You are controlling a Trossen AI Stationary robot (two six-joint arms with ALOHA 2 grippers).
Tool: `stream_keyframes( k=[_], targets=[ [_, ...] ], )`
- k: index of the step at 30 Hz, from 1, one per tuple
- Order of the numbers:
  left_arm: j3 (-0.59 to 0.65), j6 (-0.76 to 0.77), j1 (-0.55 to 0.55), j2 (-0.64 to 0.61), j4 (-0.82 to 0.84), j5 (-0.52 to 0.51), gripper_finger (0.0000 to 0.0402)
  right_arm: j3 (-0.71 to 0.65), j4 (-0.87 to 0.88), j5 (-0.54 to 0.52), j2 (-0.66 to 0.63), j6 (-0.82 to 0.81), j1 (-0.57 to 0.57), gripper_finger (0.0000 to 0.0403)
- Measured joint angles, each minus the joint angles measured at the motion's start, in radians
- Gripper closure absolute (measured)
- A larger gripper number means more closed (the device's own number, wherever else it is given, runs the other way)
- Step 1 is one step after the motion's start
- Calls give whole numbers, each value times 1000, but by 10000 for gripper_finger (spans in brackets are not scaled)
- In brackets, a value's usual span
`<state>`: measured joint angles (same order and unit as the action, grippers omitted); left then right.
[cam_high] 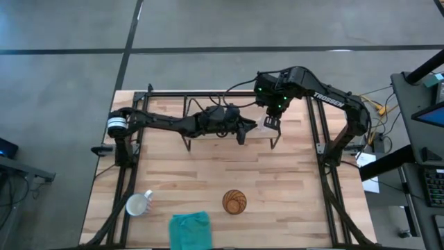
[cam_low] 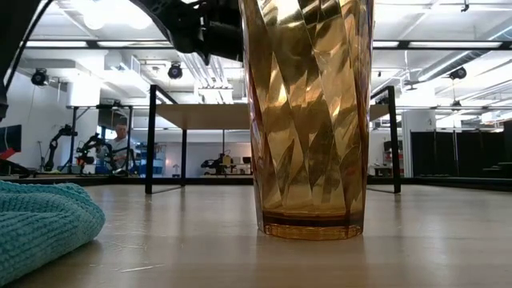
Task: Stack small to large cups/mugs on shelf
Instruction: Put the transparent mug on the shelf
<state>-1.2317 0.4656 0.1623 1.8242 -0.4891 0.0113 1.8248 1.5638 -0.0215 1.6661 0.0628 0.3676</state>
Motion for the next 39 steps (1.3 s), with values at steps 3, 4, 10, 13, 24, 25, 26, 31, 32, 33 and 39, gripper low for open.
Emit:
stream_keyframes(
  k=[3,4,10,13,24,25,26,31,32,33,39],
  targets=[
    [-33,0,0,23,7,15,334,0,2,-2,0,0,1,394],
    [-40,0,0,28,8,18,334,0,3,-5,0,0,1,394],
    [-44,0,0,38,7,23,334,0,-5,-7,0,2,0,394],
    [-41,0,0,38,8,23,334,0,-18,-8,0,17,0,394],
    [-38,0,0,36,17,21,334,0,-45,-8,0,3,0,394],
    [-38,0,0,36,17,21,334,0,-45,-8,0,3,0,394],
    [-38,0,0,36,18,21,334,0,-46,-8,0,3,0,394],
    [-39,0,0,36,16,13,334,0,-57,-62,0,2,-1,390],
    [-39,0,1,36,16,12,334,0,-60,-79,0,2,-1,387],
    [-39,0,2,36,15,12,334,0,-65,-88,0,4,-1,382],
    [-41,0,0,35,14,18,334,0,-98,-95,0,-6,-1,349]
  ],
)
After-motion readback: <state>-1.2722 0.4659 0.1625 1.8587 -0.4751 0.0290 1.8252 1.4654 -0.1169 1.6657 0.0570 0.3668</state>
